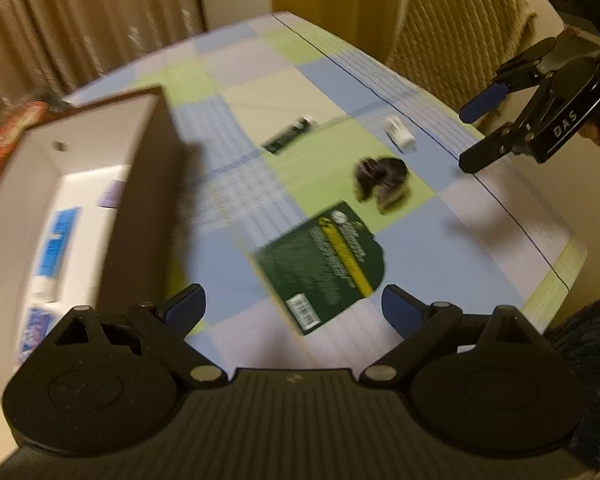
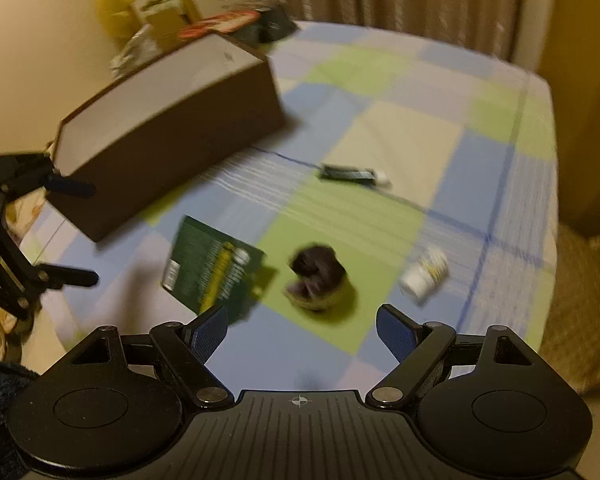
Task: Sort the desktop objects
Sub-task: 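Grasp the green Mentholatum card with the left tool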
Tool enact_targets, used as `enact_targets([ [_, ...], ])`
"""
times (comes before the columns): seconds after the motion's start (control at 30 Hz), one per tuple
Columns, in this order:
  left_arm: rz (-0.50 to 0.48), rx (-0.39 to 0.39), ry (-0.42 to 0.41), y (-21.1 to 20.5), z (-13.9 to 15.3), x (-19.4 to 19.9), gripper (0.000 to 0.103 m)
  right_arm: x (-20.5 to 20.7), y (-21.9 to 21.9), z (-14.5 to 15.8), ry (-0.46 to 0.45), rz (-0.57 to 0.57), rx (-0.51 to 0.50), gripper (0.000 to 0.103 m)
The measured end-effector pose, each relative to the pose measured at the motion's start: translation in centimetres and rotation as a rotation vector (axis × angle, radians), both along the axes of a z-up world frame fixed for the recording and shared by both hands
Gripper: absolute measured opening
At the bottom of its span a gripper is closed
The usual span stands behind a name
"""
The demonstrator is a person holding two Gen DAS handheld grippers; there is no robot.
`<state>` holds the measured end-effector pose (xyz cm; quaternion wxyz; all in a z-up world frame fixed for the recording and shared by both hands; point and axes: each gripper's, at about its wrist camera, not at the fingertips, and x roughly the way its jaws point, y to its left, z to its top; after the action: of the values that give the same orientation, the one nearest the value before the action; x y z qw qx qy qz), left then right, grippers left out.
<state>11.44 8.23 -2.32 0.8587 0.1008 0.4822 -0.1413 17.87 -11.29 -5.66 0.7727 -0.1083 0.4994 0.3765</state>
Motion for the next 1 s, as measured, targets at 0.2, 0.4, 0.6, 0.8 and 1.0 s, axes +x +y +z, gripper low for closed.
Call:
enact_targets([
  [0.2, -0.004, -0.035, 0.083, -0.8, -4.2, 2.9, 0.092, 0.9, -2.9, -2.8, 0.109, -0.130, 0.030, 0.084],
  [0.4, 0.022, -0.041, 0.126, -0.1, -6.8, 5.5, 0.092, 1.7, -5.0, -4.9, 0.181, -0.242, 0.044, 0.084],
  [0.6, 0.105, -0.144, 0.157, 1.6, -8.7, 6.8, 0.086, 2.0, -6.0, -5.8, 0.223, -0.308, 0.082, 0.084],
  [0.8, 0.087, -0.262, 0.133, 2.1, -8.9, 6.7, 0.043, 2.3, -5.9, -6.4, 0.242, -0.349, 0.098, 0.084],
  [1.0, -0.029, -0.279, 0.026, 1.3, -6.3, 5.5, 0.014, 2.2, -5.4, -6.1, 0.221, -0.348, 0.103, 0.084],
])
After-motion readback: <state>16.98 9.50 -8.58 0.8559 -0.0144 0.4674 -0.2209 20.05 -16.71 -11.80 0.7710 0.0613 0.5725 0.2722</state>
